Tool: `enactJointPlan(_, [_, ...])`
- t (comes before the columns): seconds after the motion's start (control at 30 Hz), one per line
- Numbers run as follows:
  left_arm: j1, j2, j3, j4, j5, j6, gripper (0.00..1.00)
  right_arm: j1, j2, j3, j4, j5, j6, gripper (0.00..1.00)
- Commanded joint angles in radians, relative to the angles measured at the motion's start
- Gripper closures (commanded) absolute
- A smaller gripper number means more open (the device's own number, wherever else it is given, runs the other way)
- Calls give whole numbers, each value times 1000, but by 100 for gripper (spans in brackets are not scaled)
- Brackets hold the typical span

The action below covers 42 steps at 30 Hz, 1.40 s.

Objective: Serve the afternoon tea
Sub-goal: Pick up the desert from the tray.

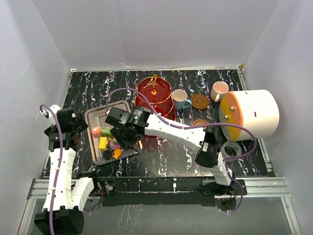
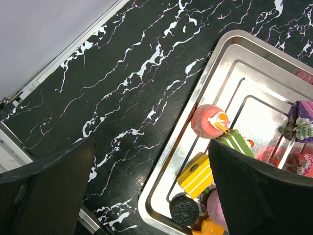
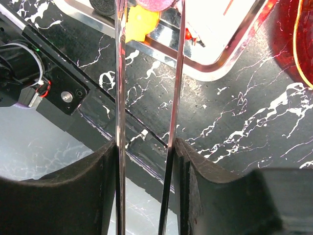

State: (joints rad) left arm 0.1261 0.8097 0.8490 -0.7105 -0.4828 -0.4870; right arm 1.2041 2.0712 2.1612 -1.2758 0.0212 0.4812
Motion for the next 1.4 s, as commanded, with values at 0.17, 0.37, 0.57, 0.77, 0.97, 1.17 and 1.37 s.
enactJointPlan(0.17, [0,-12,-10,5,-8,8,1,2,79,58,11,3,-11,54])
enactJointPlan(0.37, [1,-9,-10,6,-8,12,1,2,122,88,9,-6,-28,55])
enactJointPlan(0.57, [1,-9,-11,7,-8,13,1,2,146,107,5,-9,-44,55])
enactJointPlan(0.77, [0,-11,-10,6,-11,13,1,2,171,112,-3,-34,-55,54])
enactJointPlan(0.97, [1,-10,-11,8,-10,12,1,2,182,84,-25,-25,-67,54])
enactJointPlan(1.17, [2,-10,-11,8,-8,13,1,2,181,80,-37,-20,-100,51])
enactJointPlan(1.37, [0,-9,-12,9,-8,13,1,4,217,103,-53,-10,-119,51])
